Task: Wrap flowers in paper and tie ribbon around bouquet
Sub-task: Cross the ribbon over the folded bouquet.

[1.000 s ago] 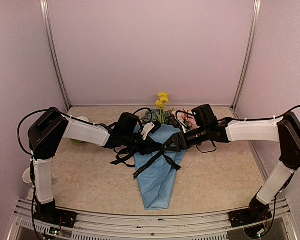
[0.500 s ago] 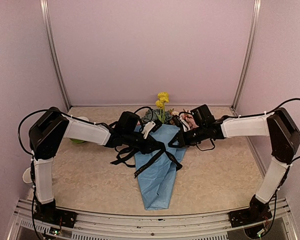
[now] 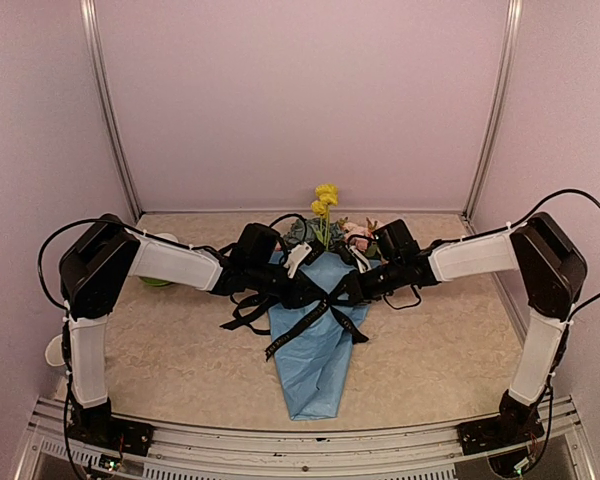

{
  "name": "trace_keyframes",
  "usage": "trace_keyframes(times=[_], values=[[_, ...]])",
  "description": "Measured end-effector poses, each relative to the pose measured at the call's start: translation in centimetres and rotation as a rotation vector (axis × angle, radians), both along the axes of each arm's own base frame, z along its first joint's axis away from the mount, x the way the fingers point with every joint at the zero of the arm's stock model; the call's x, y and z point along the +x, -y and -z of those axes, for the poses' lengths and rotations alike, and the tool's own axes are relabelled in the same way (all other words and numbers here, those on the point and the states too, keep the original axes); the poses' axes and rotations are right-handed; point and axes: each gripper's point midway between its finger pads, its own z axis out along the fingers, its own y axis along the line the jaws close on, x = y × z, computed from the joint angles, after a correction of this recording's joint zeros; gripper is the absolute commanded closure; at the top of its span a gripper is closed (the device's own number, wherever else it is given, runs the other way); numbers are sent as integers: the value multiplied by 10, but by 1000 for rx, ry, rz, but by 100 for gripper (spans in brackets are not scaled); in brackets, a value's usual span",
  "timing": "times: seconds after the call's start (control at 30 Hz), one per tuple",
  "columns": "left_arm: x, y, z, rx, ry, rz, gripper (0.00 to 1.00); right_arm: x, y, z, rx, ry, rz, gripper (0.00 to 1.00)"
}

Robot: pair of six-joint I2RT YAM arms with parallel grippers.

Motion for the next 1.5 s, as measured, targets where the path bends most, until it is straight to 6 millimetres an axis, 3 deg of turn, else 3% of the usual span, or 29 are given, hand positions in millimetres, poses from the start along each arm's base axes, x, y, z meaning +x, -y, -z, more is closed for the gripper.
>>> trace_keyframes(times=[0.2,0.43,0.53,0.7,0.87,1.0,1.27,1.5], values=[[1,-1,1,-3,-8,1,96,-3,-9,3,44,-11,-32,71],[2,-3,3,-9,-31,-1,97,-5,-21,2,87,-10,-50,69],[2,-4,2,-11,-33,-3,97,-4,-24,6,89,-16,-41,75],[3,-4,2,-13,-37,-4,97,0,-25,10,88,-20,-16,100],[6,-7,1,-18,-46,-10,96,3,-25,9,88,-6,-5,100],[8,-9,-2,-43,-57,-14,87,2,-22,11,74,0,0,100],[12,-43,-22,-93,-70,-55,70,3,-1,1,-10,61,22,100],[21,-72,-44,-54,-30,-152,68,4,20,13,-100,61,36,97]])
